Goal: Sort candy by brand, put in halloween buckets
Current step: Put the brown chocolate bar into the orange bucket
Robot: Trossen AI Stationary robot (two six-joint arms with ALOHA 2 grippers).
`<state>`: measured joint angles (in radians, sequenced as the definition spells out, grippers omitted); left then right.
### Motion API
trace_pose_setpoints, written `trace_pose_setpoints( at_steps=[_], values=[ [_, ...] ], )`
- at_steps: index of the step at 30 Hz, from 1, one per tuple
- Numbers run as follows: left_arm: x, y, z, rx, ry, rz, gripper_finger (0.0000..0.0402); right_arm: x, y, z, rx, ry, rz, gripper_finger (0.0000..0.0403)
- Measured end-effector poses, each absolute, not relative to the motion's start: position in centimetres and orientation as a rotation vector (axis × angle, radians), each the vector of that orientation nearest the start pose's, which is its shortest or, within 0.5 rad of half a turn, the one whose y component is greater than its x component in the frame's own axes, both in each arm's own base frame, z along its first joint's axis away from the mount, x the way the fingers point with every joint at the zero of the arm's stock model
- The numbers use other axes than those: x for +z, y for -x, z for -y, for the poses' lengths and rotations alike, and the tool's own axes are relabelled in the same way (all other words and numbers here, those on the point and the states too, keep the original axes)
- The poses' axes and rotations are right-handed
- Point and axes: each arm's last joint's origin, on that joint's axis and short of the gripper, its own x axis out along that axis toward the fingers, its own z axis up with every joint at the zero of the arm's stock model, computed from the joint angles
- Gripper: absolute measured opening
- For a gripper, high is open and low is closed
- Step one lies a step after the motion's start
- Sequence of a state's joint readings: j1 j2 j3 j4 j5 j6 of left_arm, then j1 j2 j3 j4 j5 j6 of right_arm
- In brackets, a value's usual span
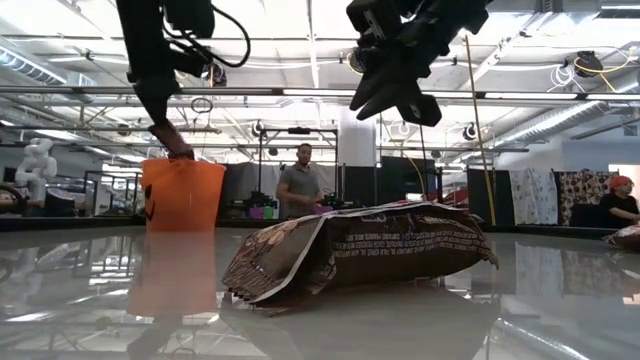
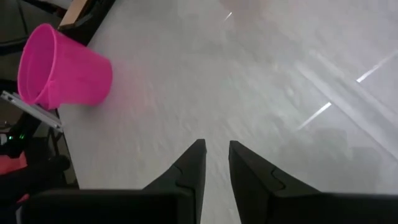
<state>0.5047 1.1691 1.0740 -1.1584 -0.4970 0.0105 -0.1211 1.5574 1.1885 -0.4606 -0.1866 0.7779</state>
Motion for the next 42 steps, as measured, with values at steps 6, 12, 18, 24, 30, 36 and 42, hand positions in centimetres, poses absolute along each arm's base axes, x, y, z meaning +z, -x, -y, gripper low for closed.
trace_pose_setpoints(
  at_steps=[6, 12, 18, 24, 30, 36, 42],
  values=[
    [29.5, -16.5, -10.7, 0.856, -0.005, -1.3, 0.0093, 26.4, -33.1, 2.2, -0.23, -0.844, -0.824, 0.0064],
    [29.5, -16.6, -10.8, 0.855, 0.005, -1.277, 0.013, 26.4, -33.1, 1.2, -0.206, -0.836, -0.842, 0.0064],
    [30.2, -17.4, -10.1, 0.61, 0.166, -1.11, 0.0137, 25.7, -32.2, -0.1, -0.174, -0.886, -0.993, 0.0064],
    [31.5, -20.5, -8.4, 0.164, 0.373, -0.789, 0.0137, 24.4, -29.4, -3.4, -0.28, -0.914, -1.327, 0.0064],
    [32.9, -22.9, -5.1, -0.114, 0.282, -0.619, 0.0138, 24.2, -27.9, -7.7, -0.285, -0.882, -1.452, 0.0064],
    [33.3, -24.0, -3.1, -0.167, 0.124, -0.558, 0.0138, 24.4, -27.5, -11.4, -0.298, -0.945, -1.4, 0.0067],
    [32.6, -25.3, -2.8, -0.168, 0.098, -0.561, 0.0138, 22.6, -26.3, -14.1, -0.508, -1.108, -1.449, 0.0106]
  ],
)
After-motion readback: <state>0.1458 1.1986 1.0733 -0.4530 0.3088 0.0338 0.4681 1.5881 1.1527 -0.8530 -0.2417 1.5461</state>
